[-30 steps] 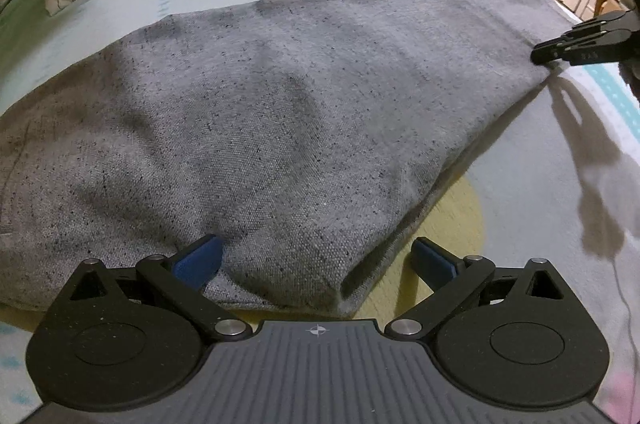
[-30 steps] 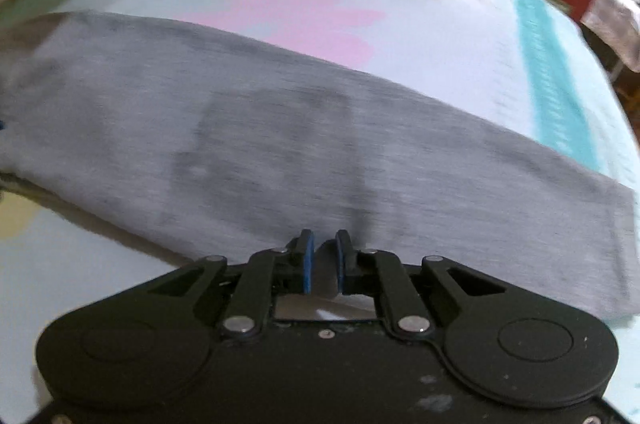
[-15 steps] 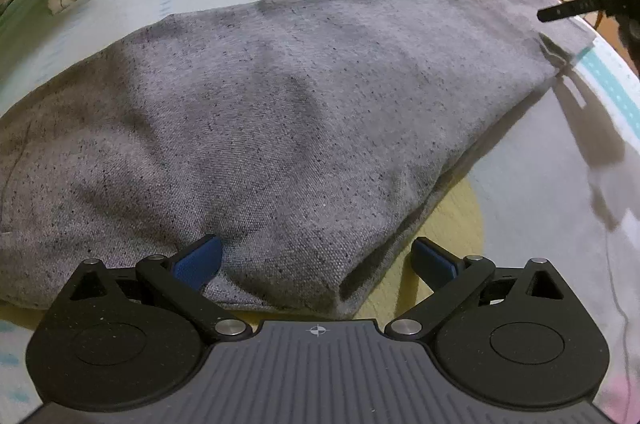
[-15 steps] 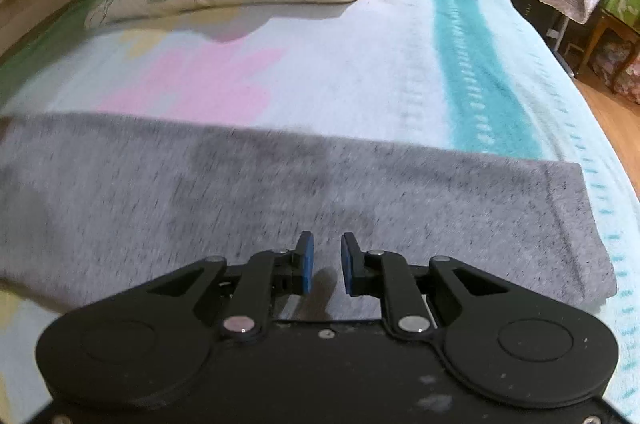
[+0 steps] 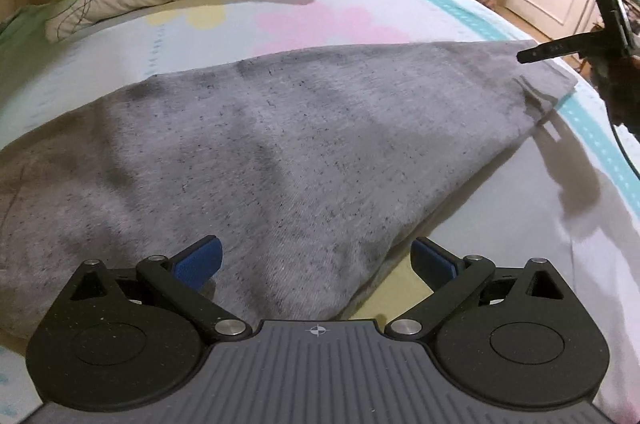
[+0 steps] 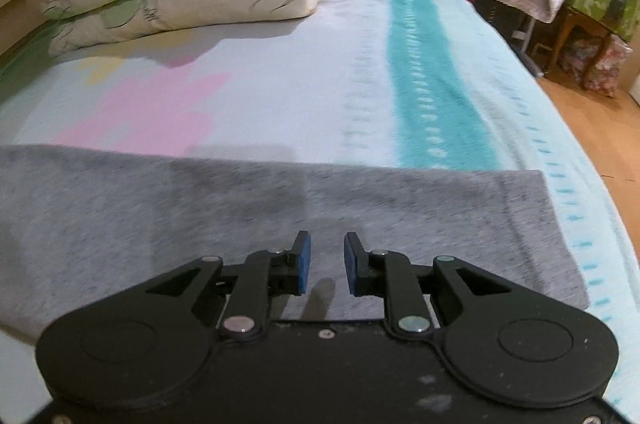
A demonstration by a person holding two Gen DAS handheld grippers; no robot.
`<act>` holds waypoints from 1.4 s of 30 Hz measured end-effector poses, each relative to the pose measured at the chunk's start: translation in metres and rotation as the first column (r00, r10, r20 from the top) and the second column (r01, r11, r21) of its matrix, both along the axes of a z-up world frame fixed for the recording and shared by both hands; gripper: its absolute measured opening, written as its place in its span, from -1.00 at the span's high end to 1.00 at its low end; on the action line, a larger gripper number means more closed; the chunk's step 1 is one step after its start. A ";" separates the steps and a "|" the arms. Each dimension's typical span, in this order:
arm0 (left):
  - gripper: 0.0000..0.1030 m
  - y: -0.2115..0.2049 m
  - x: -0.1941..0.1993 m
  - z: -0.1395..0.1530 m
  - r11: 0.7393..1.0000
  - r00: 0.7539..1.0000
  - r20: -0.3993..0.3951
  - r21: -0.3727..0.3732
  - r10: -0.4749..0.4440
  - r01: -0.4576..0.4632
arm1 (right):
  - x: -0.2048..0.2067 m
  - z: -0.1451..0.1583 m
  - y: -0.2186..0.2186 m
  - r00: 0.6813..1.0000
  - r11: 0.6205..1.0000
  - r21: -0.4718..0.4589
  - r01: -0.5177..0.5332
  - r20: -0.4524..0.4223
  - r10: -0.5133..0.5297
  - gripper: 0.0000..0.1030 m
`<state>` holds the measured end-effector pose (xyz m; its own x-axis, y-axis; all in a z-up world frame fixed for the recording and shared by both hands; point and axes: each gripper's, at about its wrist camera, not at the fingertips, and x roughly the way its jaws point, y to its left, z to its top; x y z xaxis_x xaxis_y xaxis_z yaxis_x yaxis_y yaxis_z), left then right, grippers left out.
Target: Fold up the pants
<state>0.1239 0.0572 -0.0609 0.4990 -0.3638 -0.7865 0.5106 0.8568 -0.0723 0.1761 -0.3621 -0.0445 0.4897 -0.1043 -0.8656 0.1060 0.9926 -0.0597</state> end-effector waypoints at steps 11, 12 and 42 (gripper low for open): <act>-0.98 -0.005 0.010 -0.024 0.999 0.998 -0.060 0.047 0.004 -0.001 | 0.016 -0.020 -0.045 0.991 0.990 -0.060 0.131 -0.005 -0.132 0.52; -0.98 -0.005 0.011 -0.024 0.999 0.998 -0.061 0.046 0.007 -0.004 | 0.019 -0.025 -0.050 0.989 0.987 -0.063 0.145 -0.018 -0.147 0.52; -0.98 -0.154 0.085 0.041 0.994 0.996 -0.058 -0.097 -0.063 0.057 | -0.028 0.008 -0.194 0.928 0.906 0.212 0.366 -0.013 -0.372 0.28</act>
